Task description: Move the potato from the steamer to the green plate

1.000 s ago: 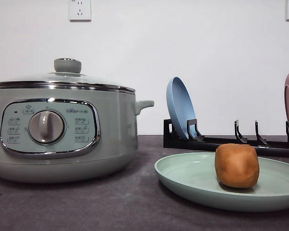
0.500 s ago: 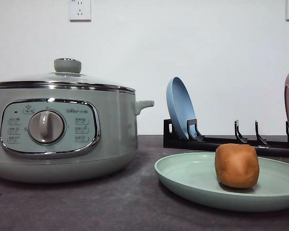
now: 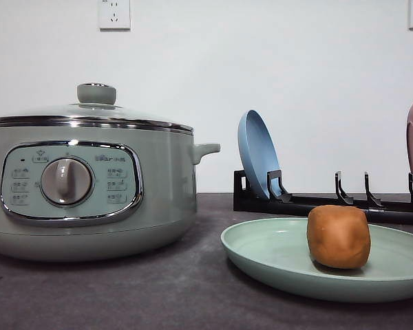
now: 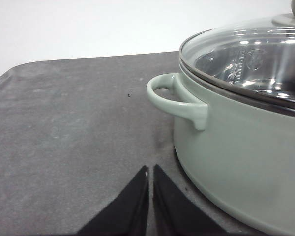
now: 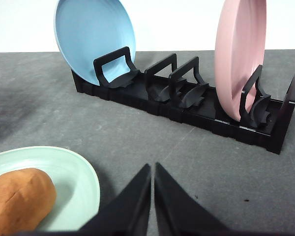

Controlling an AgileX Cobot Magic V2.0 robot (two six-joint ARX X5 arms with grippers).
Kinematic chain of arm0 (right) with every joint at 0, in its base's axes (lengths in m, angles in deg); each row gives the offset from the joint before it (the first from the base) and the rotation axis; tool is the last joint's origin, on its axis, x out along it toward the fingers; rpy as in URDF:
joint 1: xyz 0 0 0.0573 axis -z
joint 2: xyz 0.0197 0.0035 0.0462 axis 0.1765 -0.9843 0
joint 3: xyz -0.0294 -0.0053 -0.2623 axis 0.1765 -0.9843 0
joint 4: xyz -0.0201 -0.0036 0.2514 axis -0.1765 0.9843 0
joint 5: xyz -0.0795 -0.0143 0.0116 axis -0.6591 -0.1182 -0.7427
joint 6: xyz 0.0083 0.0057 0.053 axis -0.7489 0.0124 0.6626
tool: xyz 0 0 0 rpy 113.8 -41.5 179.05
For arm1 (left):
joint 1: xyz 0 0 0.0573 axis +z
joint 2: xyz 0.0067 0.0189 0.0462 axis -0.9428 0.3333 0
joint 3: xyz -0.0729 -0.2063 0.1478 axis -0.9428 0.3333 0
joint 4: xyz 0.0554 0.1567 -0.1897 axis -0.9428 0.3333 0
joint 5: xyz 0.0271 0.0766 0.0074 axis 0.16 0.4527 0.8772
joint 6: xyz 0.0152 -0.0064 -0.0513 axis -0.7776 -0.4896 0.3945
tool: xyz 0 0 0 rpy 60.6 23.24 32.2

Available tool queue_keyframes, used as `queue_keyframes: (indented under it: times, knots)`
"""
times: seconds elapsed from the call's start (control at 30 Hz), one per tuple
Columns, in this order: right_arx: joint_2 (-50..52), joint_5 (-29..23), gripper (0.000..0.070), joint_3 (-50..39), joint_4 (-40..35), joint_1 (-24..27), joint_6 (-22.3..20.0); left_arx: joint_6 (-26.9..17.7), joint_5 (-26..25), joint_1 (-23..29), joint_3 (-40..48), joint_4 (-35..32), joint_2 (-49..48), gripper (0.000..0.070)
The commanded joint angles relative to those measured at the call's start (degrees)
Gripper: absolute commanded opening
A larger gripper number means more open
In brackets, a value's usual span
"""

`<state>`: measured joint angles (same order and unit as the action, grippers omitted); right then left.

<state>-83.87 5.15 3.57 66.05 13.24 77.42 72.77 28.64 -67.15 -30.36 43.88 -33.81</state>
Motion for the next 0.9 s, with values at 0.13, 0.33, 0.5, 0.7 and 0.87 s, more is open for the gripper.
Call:
queue_keyframes:
  times: [0.13, 0.33, 0.5, 0.7, 0.87]
  knots:
    - [0.2, 0.0, 0.0, -0.3, 0.1, 0.1, -0.2, 0.3, 0.0, 0.1, 1.2, 0.5, 0.0, 0.0009]
    - [0.2, 0.0, 0.0, -0.3, 0.1, 0.1, -0.2, 0.3, 0.0, 0.1, 1.2, 0.5, -0.1, 0.0009]
    - [0.2, 0.0, 0.0, -0.3, 0.1, 0.1, -0.2, 0.3, 0.0, 0.1, 1.2, 0.5, 0.0, 0.0009]
    - [0.2, 0.0, 0.0, -0.3, 0.1, 0.1, -0.2, 0.3, 0.0, 0.1, 1.2, 0.5, -0.1, 0.0009]
    - [0.2, 0.0, 0.0, -0.3, 0.1, 0.1, -0.2, 0.3, 0.0, 0.1, 1.2, 0.5, 0.0, 0.0009]
